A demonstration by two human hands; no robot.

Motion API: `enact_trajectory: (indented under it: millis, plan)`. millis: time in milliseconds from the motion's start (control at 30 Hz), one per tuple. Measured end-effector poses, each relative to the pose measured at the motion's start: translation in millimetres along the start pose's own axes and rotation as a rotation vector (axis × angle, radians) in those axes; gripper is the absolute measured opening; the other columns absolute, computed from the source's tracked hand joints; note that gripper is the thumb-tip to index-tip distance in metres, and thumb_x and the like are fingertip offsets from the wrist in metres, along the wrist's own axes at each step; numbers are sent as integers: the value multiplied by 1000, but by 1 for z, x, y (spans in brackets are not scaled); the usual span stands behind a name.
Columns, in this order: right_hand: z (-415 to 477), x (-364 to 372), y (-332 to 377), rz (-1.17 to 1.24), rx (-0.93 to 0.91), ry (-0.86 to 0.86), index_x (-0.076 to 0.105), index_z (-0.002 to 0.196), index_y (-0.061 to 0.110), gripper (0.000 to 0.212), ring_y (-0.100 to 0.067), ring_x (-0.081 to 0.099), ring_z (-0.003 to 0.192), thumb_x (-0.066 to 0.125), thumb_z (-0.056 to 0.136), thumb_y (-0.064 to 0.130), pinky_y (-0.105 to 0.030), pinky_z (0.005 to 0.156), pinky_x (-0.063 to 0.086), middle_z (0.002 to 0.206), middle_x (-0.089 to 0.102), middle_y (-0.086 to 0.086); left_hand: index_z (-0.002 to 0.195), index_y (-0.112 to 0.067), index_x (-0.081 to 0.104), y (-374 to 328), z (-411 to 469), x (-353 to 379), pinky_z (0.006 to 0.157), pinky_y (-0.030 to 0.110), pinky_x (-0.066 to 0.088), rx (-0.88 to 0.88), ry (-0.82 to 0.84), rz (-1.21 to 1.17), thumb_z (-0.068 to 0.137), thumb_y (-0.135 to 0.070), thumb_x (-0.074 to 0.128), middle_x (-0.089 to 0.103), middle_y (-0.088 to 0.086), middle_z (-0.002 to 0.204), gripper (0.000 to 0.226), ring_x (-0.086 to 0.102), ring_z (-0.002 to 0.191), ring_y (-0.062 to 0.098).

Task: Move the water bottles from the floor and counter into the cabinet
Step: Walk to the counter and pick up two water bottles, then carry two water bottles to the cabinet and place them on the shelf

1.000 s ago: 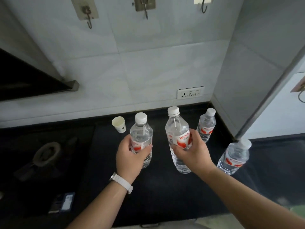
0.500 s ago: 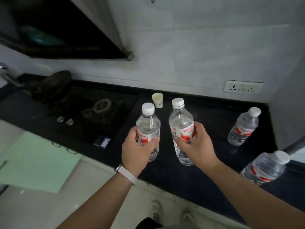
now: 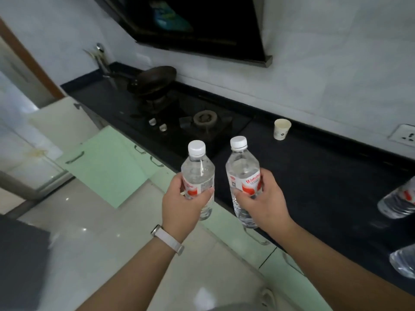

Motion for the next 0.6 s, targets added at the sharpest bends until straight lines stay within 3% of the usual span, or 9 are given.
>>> enact_trajectory:
  millis: [100,167,300,600]
  plan:
    - [-23,58,23,-12,-18,26,48,106,39,48,0,66,82,83,76,26,-20,70,57,96,65,14,110,-35,63,21,0,-65,72,16,50,-5,-44,-14,71,-30,89,71,-23,96,47,66,85,-7]
    - [-38,99,38,-10,-29,54,49,103,37,45,7,65,74,82,77,22,-15,62,54,87,64,17,108,-36,63,33,-3,-108,70,13,49,-1,-76,-20,71,-31,89,71,-23,94,45,65,84,-8]
    - [-67,183,73,-62,-103,99,48,114,34,54,5,64,86,84,74,25,-14,71,49,99,63,17,102,-38,62,60,-9,-196,65,3,46,-5,-160,-80,71,-27,89,69,-26,89,42,64,82,-12]
    - [-114,323,122,-77,-207,260,50,99,35,44,15,59,79,83,74,19,-6,63,44,92,63,16,96,-36,61,131,-34,-352,63,3,43,-113,-419,-82,70,-25,90,69,-18,86,41,62,73,-10]
Point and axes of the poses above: each hand's wrist, its own z-axis towards the middle knuckle, its own x-axis out of the palm, y = z × x, the point moved 4 cm from there along z, towards the middle knuckle
